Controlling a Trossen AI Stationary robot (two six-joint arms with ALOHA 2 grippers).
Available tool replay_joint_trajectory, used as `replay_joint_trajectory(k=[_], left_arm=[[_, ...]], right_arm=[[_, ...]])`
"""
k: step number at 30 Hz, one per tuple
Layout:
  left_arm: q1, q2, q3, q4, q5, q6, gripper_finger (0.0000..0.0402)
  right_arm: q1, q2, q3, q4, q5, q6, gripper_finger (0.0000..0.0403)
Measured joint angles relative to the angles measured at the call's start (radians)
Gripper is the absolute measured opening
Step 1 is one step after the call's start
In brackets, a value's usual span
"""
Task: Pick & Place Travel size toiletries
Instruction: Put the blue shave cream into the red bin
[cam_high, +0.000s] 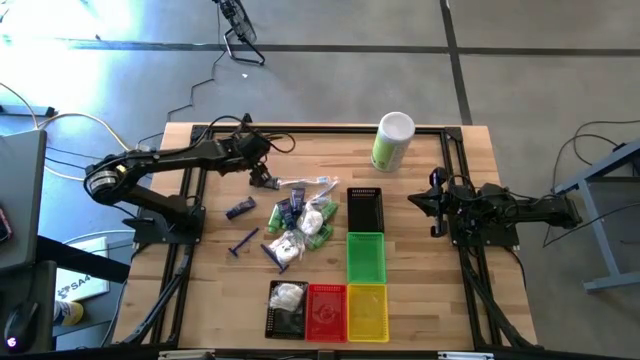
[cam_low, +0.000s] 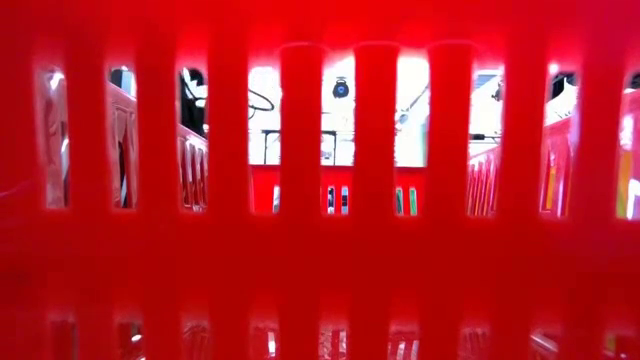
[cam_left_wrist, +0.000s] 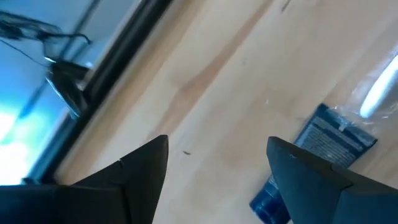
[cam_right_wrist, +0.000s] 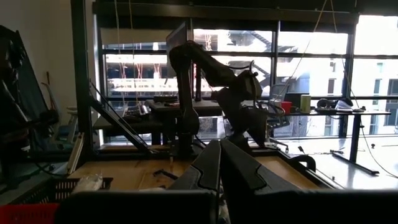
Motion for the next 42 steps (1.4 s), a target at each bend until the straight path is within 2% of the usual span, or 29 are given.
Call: replay_joint_trajectory(k=[12, 20, 26, 42], left_arm=[[0.016, 0.002, -0.082, 0.019, 0.015, -0.028, 0.0268], [0.016, 0.002, -0.156, 0.142, 0.002, -0.03, 0.0268], [0.016, 0.002, -0.158, 0.142, -0.052, -0.03, 0.0268], [0.016, 0.002, -0.158, 0.101, -0.054, -0.03, 0.0268]], right_arm=[[0.0, 0.0, 0.0, -0.003, -0.001, 0.003, 0.0002], [0.0, 0.0, 0.0, -0.003, -0.001, 0.003, 0.0002], [0.0, 0.0, 0.0, -0.003, 0.0, 0.003, 0.0002], [0.0, 0.0, 0.0, -0.003, 0.0, 0.003, 0.0002]])
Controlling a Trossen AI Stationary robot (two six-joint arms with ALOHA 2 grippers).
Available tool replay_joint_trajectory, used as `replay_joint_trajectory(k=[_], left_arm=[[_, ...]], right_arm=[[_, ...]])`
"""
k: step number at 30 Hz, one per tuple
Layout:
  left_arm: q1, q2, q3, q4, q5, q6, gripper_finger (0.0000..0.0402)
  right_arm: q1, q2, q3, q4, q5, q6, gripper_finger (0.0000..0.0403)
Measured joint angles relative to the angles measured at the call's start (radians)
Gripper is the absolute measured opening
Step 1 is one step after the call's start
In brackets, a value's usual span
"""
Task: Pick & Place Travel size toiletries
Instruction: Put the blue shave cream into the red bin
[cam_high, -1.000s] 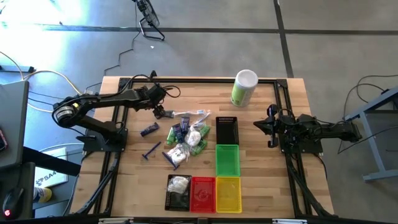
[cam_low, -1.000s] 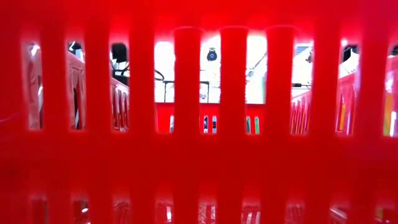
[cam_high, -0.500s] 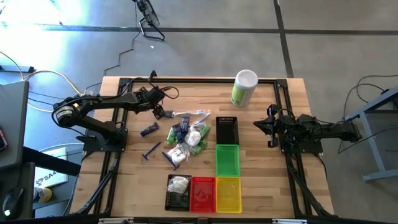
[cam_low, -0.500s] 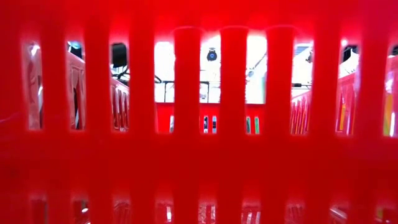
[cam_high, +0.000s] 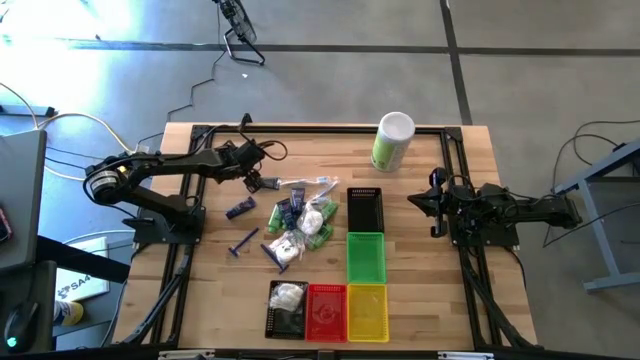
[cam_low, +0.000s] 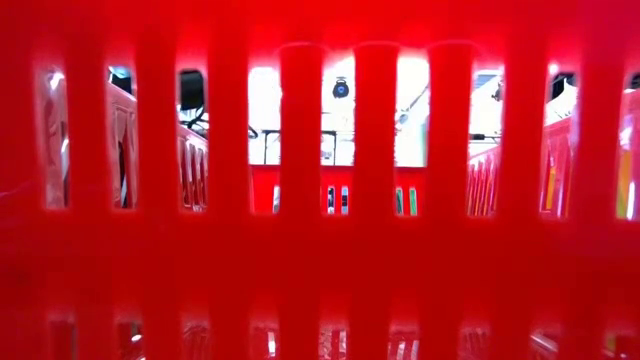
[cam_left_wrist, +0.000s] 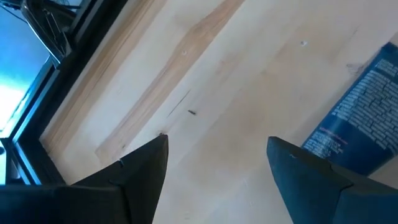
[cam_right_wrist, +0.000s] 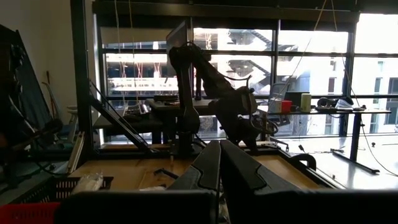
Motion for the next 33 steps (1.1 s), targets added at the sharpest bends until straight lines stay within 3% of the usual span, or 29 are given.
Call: replay_joint_trajectory(k=[10, 21, 33], left_arm=[[0.0, 0.0, 0.0, 0.001, 0.077, -0.004, 0.0268], [0.0, 0.0, 0.0, -0.109, 0.081, -0.052, 0.0268], [0.0, 0.0, 0.007, -0.081, 0.079, -0.053, 0.0268]], right_arm=[[0.0, 0.0, 0.0, 0.0, 0.0, 0.0, 0.0002], [0.0, 0.0, 0.0, 0.0, 0.0, 0.0, 0.0002], [0.0, 0.0, 0.0, 0.0, 0.0, 0.0, 0.0002]])
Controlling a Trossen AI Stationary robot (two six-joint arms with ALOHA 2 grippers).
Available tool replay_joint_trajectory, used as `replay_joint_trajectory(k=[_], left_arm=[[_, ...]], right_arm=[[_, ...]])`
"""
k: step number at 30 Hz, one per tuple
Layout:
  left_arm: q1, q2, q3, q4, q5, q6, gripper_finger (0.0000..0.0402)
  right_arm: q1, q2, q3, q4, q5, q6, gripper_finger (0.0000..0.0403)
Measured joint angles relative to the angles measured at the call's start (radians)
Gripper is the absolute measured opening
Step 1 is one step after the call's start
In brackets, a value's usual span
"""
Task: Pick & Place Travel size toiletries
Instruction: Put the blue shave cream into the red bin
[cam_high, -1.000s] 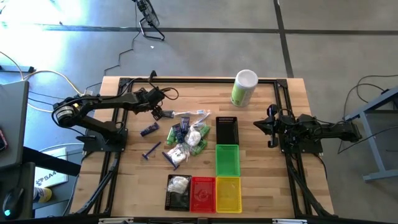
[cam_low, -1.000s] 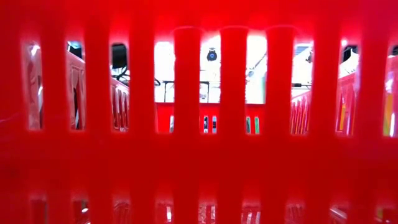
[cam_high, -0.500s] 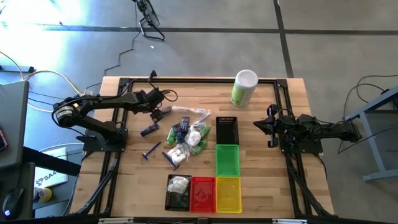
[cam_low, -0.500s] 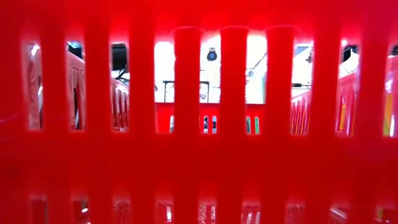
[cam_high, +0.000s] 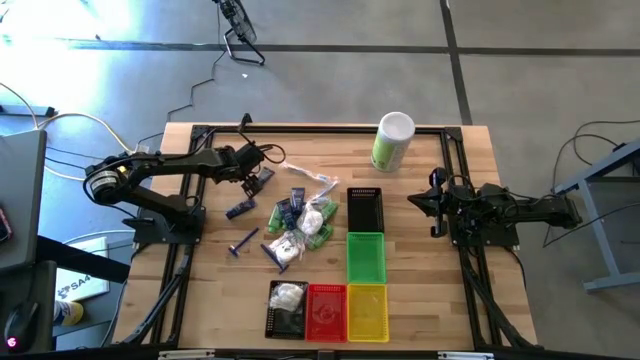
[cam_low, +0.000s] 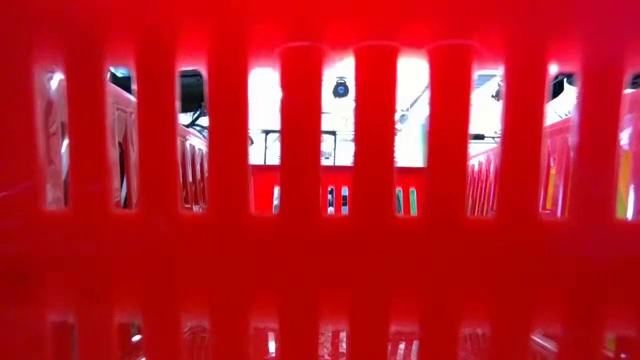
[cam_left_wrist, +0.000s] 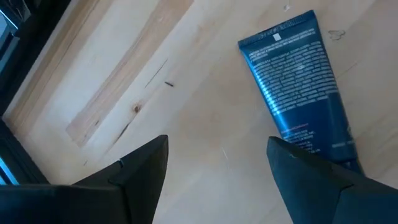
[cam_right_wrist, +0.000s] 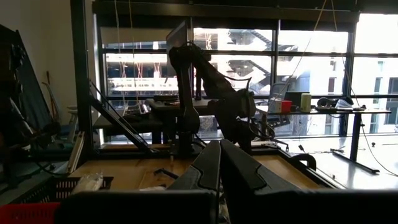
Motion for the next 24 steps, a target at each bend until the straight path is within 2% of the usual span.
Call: replay_joint_trajectory(k=[6, 11, 14, 19, 24], left_arm=[[0.0, 0.0, 0.085, -0.025, 0.034, -0.023, 0.0268], [0.0, 0.0, 0.136, -0.065, 0.085, -0.178, 0.0268], [0.0, 0.0, 0.139, -0.072, 0.154, -0.264, 0.0268], [-0.001, 0.0, 0.139, -0.074, 0.274, -0.225, 0.0268], [0.0, 0.0, 0.139, -0.089, 0.288, -0.232, 0.0268]], right_arm=[[0.0, 0.0, 0.0, 0.0, 0.0, 0.0, 0.0002], [0.0, 0.0, 0.0, 0.0, 0.0, 0.0, 0.0002], [0.0, 0.0, 0.0, 0.0, 0.0, 0.0, 0.0002], [0.0, 0.0, 0.0, 0.0, 0.0, 0.0, 0.0002], [0.0, 0.0, 0.0, 0.0, 0.0, 0.0, 0.0002]])
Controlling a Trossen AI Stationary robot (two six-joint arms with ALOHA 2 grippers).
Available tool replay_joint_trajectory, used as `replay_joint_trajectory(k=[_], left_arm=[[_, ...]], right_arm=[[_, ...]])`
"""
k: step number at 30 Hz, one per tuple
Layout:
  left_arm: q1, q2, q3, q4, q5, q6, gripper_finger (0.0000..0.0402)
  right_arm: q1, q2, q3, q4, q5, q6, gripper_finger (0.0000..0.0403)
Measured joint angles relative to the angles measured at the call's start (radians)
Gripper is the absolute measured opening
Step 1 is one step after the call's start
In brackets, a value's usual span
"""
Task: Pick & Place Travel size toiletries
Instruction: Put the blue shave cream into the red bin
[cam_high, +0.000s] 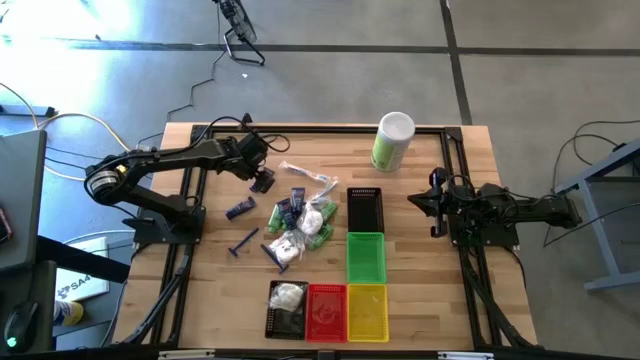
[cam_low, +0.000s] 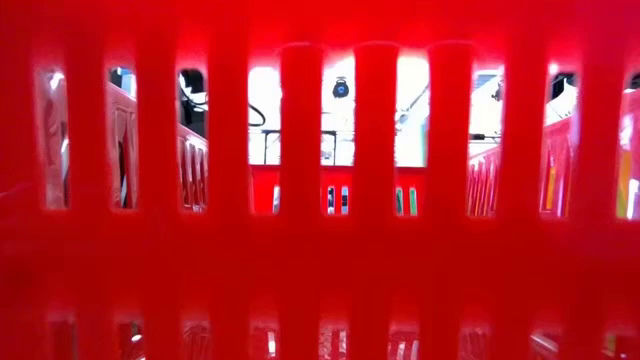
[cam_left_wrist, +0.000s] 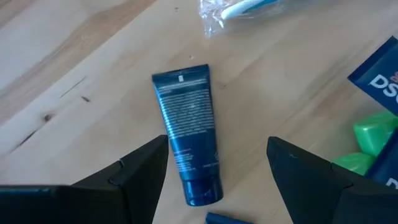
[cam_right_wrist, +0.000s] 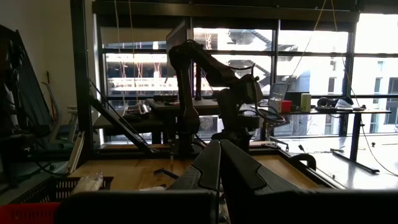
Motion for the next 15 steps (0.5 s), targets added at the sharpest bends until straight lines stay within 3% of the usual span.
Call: replay_joint_trajectory(k=[15], left_arm=[[0.0, 0.0, -0.127, 0.048, 0.027, -0.023, 0.0268]], right_arm=[[0.0, 0.0, 0.0, 0.0, 0.0, 0.0, 0.0002]])
